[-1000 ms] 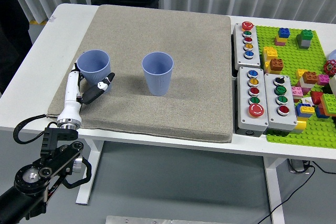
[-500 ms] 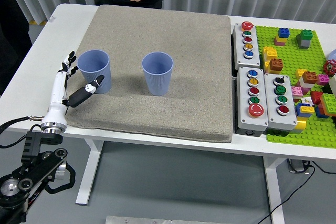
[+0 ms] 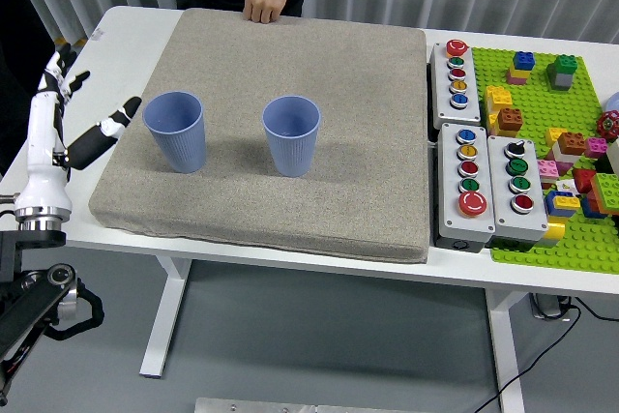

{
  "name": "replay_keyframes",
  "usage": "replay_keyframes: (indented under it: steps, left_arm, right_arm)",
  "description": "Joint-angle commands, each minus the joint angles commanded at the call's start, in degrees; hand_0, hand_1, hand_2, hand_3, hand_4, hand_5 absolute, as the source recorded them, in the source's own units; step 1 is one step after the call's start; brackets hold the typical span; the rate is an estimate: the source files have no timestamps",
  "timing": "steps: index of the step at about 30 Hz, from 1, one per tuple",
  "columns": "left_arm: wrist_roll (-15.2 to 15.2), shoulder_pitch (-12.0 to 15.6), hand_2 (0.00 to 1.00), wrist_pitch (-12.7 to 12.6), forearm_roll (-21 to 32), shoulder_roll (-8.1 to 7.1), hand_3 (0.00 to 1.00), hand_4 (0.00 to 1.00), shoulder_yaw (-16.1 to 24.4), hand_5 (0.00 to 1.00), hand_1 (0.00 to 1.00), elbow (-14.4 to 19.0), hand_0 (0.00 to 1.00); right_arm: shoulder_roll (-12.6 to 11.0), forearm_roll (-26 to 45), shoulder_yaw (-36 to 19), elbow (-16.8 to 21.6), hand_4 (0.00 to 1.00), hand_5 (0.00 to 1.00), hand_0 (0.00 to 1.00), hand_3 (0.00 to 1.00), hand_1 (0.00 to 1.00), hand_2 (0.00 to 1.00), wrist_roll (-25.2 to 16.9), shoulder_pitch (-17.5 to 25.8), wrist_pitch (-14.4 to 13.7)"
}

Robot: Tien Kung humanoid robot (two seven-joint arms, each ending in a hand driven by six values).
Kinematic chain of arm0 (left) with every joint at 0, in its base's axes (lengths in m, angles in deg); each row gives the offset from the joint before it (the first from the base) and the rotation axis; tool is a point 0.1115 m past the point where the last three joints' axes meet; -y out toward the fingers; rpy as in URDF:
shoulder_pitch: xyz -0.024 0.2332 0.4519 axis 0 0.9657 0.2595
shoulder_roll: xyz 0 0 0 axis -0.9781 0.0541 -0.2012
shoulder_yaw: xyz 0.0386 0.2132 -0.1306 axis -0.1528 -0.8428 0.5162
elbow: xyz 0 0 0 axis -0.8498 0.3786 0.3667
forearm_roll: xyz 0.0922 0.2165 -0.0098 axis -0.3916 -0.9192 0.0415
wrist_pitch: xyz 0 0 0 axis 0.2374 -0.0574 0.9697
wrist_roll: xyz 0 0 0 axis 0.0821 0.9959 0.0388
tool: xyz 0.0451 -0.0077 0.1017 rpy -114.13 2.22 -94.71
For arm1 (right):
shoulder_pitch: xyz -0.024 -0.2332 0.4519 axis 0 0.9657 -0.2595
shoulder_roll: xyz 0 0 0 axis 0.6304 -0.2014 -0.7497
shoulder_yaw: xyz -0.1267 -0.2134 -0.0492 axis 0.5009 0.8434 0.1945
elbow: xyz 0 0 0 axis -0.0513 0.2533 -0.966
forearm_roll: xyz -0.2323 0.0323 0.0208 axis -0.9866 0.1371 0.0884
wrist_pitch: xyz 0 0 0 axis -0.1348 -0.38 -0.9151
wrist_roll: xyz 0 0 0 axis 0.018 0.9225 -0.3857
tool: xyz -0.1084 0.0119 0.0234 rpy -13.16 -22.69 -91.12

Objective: Pick cup pour cup place

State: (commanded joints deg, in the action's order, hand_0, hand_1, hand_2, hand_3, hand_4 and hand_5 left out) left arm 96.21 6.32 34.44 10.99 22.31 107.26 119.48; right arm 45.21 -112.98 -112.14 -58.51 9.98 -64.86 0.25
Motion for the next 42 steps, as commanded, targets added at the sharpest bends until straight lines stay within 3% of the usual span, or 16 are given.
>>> replay_keyframes:
  steps: [6,13,15,16,19,20,21,22,27,28,32,34,38,42]
  left_arm:
    - [1.23,-9.58,0.934,-0.34,7.02,3.70,0.998,0.983,1.55,0.501,0.801,-3.08,0.798]
    - [2.43,-15.67,0.889,-0.25,9.23,5.91,0.974,0.970,3.01,0.525,0.777,-5.40,0.770]
    - [3.85,-16.59,0.889,0.17,12.69,6.12,0.974,0.970,3.12,0.525,0.777,-5.97,0.770]
    - [5.06,-17.08,0.700,1.41,14.40,6.34,0.736,0.803,3.18,0.829,0.668,-6.39,0.703]
    - [8.69,-17.71,0.700,6.81,21.48,6.88,0.736,0.803,3.22,0.829,0.668,-7.42,0.703]
    - [8.92,-17.74,0.700,7.46,23.72,6.94,0.736,0.803,3.24,0.829,0.668,-7.52,0.703]
    - [8.83,-17.70,0.700,8.55,25.95,7.10,0.736,0.803,3.48,0.829,0.668,-7.90,0.703]
    - [8.69,-17.67,0.717,9.95,28.56,7.19,0.742,0.780,3.66,0.934,0.674,-8.35,0.704]
    - [7.92,-17.64,0.717,18.79,40.85,6.97,0.742,0.780,3.66,0.934,0.674,-10.26,0.704]
    - [7.88,-17.64,0.735,19.40,43.08,6.96,0.760,0.790,3.67,0.998,0.689,-10.35,0.712]
    - [7.08,-18.40,0.735,24.23,52.39,6.87,0.760,0.790,5.01,0.998,0.689,-13.56,0.712]
    - [6.51,-19.47,0.771,26.39,57.37,6.38,0.789,0.787,5.72,0.998,0.712,-16.69,0.736]
    - [4.92,-22.13,0.771,30.60,60.00,4.65,0.789,0.787,7.07,0.998,0.712,-24.97,0.736]
    - [4.34,-22.87,0.767,31.71,59.95,3.43,0.792,0.788,7.43,0.998,0.721,-29.35,0.751]
  right_arm:
    - [-0.21,1.59,1.32,0.00,0.002,0.112,0.674,0.574,0.640,0.567,-0.16,-0.16,-0.27]
    - [-0.43,2.13,1.61,0.00,0.002,0.107,0.674,0.574,0.640,0.567,-0.32,-0.02,-0.40]
    - [-0.49,2.25,1.66,0.00,0.002,0.107,0.674,0.574,0.640,0.567,-0.36,0.05,-0.45]
    - [-0.54,2.07,1.65,0.00,0.002,0.104,0.674,0.574,0.640,0.566,-0.33,0.13,-0.41]
    - [-0.56,1.70,1.60,0.00,0.002,0.104,0.674,0.574,0.640,0.566,-0.26,0.37,-0.31]
    - [-0.56,1.68,1.60,0.00,0.002,0.104,0.674,0.574,0.640,0.566,-0.26,0.39,-0.31]
    - [-0.53,1.64,1.55,0.00,0.002,0.104,0.674,0.574,0.640,0.566,-0.25,0.47,-0.33]
    - [-0.51,1.62,1.51,0.00,0.002,0.099,0.674,0.574,0.640,0.566,-0.24,0.51,-0.34]
    - [-0.49,1.75,1.45,0.00,0.002,0.099,0.674,0.574,0.640,0.566,-0.26,0.37,-0.36]
    - [-0.49,1.76,1.44,0.00,0.002,0.100,0.674,0.574,0.640,0.566,-0.26,0.36,-0.37]
    - [-0.47,2.30,1.61,0.00,0.002,0.100,0.674,0.574,0.640,0.566,-0.30,0.27,-0.45]
    - [-0.48,2.70,1.89,0.00,0.002,0.097,0.674,0.574,0.640,0.566,-0.33,0.20,-0.49]
    - [-0.47,3.36,2.27,0.00,0.002,0.097,0.674,0.574,0.640,0.566,-0.33,0.04,-0.62]
    - [-0.46,3.48,2.24,0.00,0.002,0.096,0.674,0.573,0.639,0.566,-0.37,-0.03,-0.67]
